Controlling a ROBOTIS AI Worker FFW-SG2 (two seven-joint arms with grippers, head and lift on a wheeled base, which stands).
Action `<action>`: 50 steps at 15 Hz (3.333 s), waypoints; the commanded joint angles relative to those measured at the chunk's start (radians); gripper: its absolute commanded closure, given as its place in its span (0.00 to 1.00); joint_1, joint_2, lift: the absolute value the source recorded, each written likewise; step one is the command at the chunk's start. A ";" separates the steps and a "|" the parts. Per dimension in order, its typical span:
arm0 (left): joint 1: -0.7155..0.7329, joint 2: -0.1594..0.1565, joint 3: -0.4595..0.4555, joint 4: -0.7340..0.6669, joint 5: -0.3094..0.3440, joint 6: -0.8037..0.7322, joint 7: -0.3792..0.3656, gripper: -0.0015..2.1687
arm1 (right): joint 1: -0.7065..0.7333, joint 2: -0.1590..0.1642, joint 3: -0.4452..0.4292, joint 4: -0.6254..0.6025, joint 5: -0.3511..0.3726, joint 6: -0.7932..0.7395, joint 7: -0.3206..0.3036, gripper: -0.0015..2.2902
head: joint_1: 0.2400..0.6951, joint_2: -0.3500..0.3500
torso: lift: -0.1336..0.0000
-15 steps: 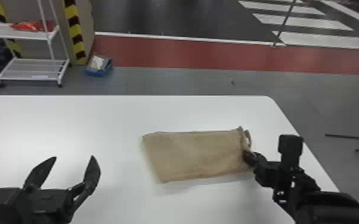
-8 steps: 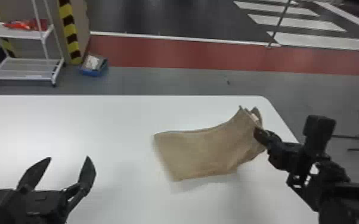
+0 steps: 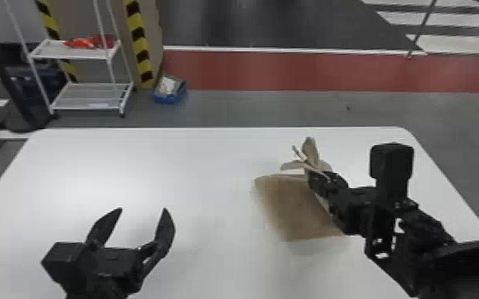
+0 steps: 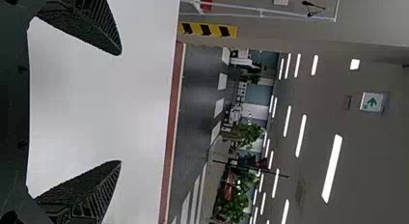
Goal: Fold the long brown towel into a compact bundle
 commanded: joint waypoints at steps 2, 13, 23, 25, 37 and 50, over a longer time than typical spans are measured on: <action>0.001 0.002 0.008 0.012 0.005 0.001 0.000 0.03 | -0.011 0.004 0.067 0.021 0.035 0.121 0.000 0.35 | 1.00 0.55 | 0.11; -0.002 0.006 0.005 0.023 0.014 0.001 -0.002 0.03 | -0.007 0.005 0.056 0.104 -0.048 -0.161 -0.022 0.42 | 1.00 0.62 | 0.11; -0.015 0.017 0.002 0.035 0.018 0.001 -0.003 0.03 | -0.148 0.004 0.177 0.385 0.049 -0.127 -0.049 0.74 | 1.00 0.61 | 0.11; -0.015 0.017 0.002 0.037 0.026 -0.002 -0.003 0.03 | -0.132 -0.001 0.222 0.373 0.062 -0.158 -0.019 0.74 | 1.00 0.63 | 0.11; -0.018 0.021 0.002 0.038 0.028 0.001 -0.003 0.04 | 0.271 -0.028 0.123 -0.028 0.125 -0.274 0.144 0.74 | 1.00 0.76 | 0.11; -0.019 0.023 0.006 0.051 0.032 -0.002 -0.003 0.04 | -0.077 0.005 0.024 0.251 0.167 0.063 0.181 0.74 | 1.00 0.53 | 0.11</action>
